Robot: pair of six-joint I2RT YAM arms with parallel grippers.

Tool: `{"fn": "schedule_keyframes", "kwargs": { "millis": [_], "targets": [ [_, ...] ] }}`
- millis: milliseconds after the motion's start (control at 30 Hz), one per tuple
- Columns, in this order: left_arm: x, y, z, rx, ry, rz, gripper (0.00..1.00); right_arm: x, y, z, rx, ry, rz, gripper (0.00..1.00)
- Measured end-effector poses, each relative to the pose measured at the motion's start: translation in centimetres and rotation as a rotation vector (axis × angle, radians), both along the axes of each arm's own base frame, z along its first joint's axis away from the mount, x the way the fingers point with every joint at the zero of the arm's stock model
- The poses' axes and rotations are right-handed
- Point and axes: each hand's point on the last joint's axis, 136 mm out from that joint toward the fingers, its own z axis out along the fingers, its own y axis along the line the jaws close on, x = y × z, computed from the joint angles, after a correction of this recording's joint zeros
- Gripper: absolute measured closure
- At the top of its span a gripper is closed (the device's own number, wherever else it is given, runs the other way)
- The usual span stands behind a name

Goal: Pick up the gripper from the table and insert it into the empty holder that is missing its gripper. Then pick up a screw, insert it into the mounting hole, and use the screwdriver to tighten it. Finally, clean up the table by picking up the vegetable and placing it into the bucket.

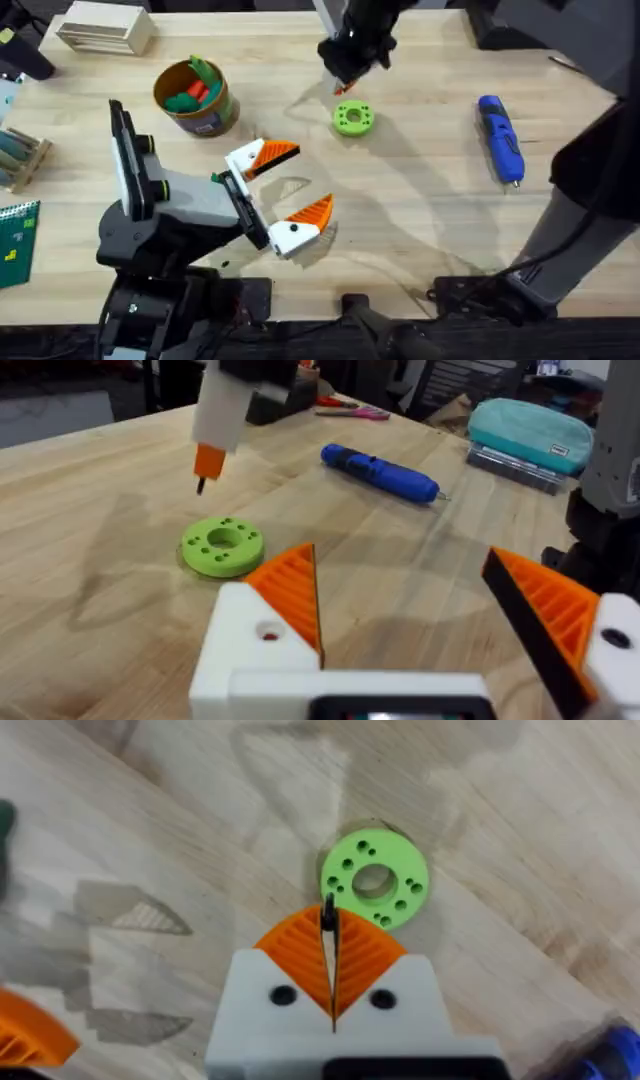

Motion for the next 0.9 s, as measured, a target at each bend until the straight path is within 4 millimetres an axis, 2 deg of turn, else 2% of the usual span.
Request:
{"fn": "schedule_keyframes", "kwargs": {
  "millis": [200, 400, 633, 900],
  "targets": [
    [0.0, 0.0, 0.0, 0.000, 0.000, 0.000, 0.014, -1.6, 1.1, 3.5, 0.003, -0.005, 0.044, 0.994],
    [0.0, 0.0, 0.0, 0.000, 0.000, 0.000, 0.014, -4.1, 3.4, 5.6, 0.011, -0.013, 0.122, 0.994],
    [0.0, 0.0, 0.0, 0.000, 0.000, 0.000, 0.014, -6.3, 5.8, 6.1, 0.029, -0.012, 0.196, 0.994],
    [0.0, 0.0, 0.0, 0.000, 0.000, 0.000, 0.015, -8.4, 7.7, 6.3, 0.127, 0.072, 0.248, 0.994]
  ]
}}
